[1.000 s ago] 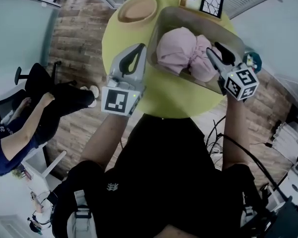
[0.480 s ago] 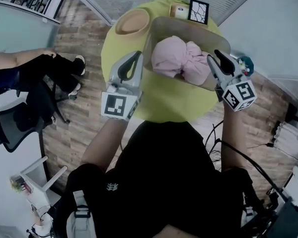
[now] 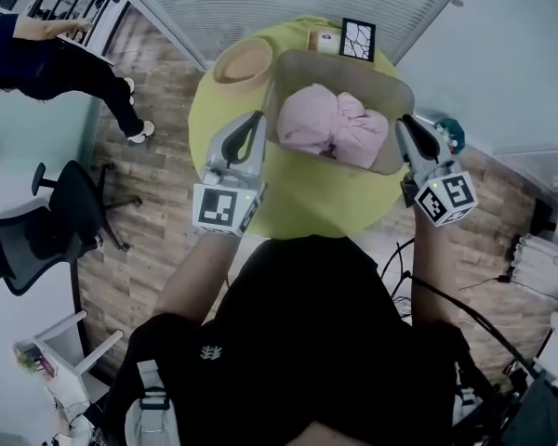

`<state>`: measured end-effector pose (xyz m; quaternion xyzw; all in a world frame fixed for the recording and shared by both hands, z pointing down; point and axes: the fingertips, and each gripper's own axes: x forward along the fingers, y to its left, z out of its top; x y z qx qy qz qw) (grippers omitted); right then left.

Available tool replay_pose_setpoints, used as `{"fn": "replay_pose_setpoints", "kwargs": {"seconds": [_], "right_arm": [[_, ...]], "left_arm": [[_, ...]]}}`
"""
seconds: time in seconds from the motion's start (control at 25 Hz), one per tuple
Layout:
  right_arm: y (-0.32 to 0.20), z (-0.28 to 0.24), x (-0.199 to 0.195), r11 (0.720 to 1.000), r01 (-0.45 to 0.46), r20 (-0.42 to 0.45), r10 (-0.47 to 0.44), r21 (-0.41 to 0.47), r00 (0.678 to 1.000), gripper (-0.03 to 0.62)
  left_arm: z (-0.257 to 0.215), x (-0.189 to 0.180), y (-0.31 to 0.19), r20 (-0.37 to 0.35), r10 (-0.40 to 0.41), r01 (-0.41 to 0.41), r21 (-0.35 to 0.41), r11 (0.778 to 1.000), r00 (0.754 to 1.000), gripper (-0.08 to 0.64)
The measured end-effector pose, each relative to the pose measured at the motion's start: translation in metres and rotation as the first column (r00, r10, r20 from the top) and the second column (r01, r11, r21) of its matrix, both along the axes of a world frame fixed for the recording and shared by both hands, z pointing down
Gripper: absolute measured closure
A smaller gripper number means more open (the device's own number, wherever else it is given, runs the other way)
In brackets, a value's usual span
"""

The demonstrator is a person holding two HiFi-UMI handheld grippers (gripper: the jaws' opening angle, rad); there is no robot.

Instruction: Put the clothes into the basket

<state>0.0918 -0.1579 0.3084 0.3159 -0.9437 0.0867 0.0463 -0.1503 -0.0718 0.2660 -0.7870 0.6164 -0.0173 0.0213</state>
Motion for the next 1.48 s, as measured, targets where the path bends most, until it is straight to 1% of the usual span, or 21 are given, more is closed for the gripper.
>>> {"fn": "replay_pose_setpoints", "kwargs": {"seconds": [0.12, 0.24, 0.36, 0.44, 0.6, 0.88, 1.12, 1.48], "right_arm": [[0.009, -0.004, 0.006, 1.0, -0.028, 0.031, 0.028, 0.013, 0.999, 0.559], [0.023, -0.006, 0.011, 0.999, -0.047, 0.029, 0.046, 0.028, 0.999, 0.589], [0.034, -0.009, 0.014, 0.998, -0.053, 0.012, 0.053, 0.031, 0.999, 0.59], [0.038, -0.006, 0.014, 0.998, -0.052, -0.009, 0.052, 0.031, 0.999, 0.591], [0.034, 0.006, 0.017, 0.998, -0.064, -0.05, 0.064, 0.011, 0.997, 0.591], [0.036, 0.008, 0.023, 0.997, -0.077, -0.052, 0.077, 0.004, 0.996, 0.591], [0.044, 0.01, 0.02, 0.996, -0.087, -0.055, 0.087, -0.008, 0.995, 0.591], [0.045, 0.006, 0.026, 0.996, -0.091, -0.045, 0.09, -0.009, 0.995, 0.591]], "left_arm": [[-0.002, 0.005, 0.004, 0.002, 0.003, -0.003, 0.009, 1.0, 1.0, 0.555], [-0.005, 0.002, 0.014, 0.006, 0.005, -0.005, 0.022, 1.0, 1.0, 0.555], [-0.011, -0.001, 0.024, 0.013, -0.001, 0.001, 0.021, 1.0, 1.0, 0.555], [-0.008, 0.001, 0.027, 0.006, -0.004, 0.003, 0.004, 1.0, 1.0, 0.555], [-0.002, 0.006, 0.024, -0.007, -0.001, 0.001, -0.017, 1.0, 1.0, 0.555], [-0.014, 0.008, 0.026, 0.007, 0.007, -0.007, 0.016, 1.0, 1.0, 0.555], [-0.012, 0.005, 0.034, -0.003, 0.009, -0.009, 0.003, 1.0, 1.0, 0.555], [-0.016, 0.008, 0.036, -0.005, 0.01, -0.01, 0.014, 1.0, 1.0, 0.555]]}}
